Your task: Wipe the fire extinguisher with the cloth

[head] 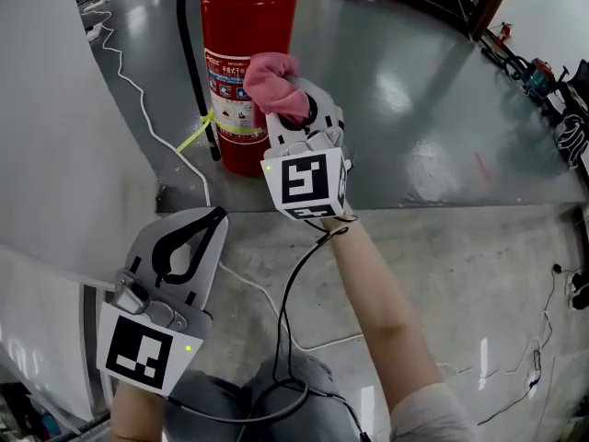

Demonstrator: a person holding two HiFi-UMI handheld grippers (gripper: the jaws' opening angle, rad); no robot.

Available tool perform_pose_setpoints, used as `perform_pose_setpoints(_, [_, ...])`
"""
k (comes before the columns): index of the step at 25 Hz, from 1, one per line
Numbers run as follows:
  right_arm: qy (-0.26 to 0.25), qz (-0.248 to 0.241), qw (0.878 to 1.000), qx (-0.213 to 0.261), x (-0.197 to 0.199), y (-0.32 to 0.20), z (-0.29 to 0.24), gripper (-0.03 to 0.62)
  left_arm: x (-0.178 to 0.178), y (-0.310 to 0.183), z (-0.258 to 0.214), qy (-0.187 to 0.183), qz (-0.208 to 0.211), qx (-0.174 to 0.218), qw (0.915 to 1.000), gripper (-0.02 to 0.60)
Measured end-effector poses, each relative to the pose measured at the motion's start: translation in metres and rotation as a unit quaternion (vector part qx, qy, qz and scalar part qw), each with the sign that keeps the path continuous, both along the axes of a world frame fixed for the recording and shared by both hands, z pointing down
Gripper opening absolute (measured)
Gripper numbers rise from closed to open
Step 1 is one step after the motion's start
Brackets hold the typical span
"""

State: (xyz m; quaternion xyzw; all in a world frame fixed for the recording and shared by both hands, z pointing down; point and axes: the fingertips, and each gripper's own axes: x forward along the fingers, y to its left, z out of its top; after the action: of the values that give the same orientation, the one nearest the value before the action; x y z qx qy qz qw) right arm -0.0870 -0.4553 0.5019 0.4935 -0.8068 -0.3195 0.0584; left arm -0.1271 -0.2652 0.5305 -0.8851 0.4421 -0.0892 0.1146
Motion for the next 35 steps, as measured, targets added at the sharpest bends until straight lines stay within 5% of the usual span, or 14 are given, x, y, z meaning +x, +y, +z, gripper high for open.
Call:
perform_pose_setpoints(8, [0.070, 0.010, 0.995, -0.064, -0.005, 0.000, 0.104, 0.057, 0.010, 0.009, 0.012, -0.022, 0.001, -0.002, 0.9998, 0.008])
perform_pose_setpoints(16, [0.115, 0.023, 0.987, -0.109, -0.014, 0.008, 0.148, 0.058, 0.007, 0.021, 0.008, -0.032, -0.008, 0.006, 0.9994, 0.008])
perform_pose_setpoints(27, [-0.036, 0.032, 0.999, 0.013, 0.003, 0.010, -0.040, 0.058, -0.006, 0.022, 0.005, -0.022, 0.015, 0.022, 0.9994, 0.008])
perform_pose_setpoints(35, [-0.002, 0.038, 0.998, 0.049, -0.020, 0.014, -0.134, 0.058, -0.005, 0.006, -0.030, -0.006, 0.047, -0.002, 0.9989, 0.008])
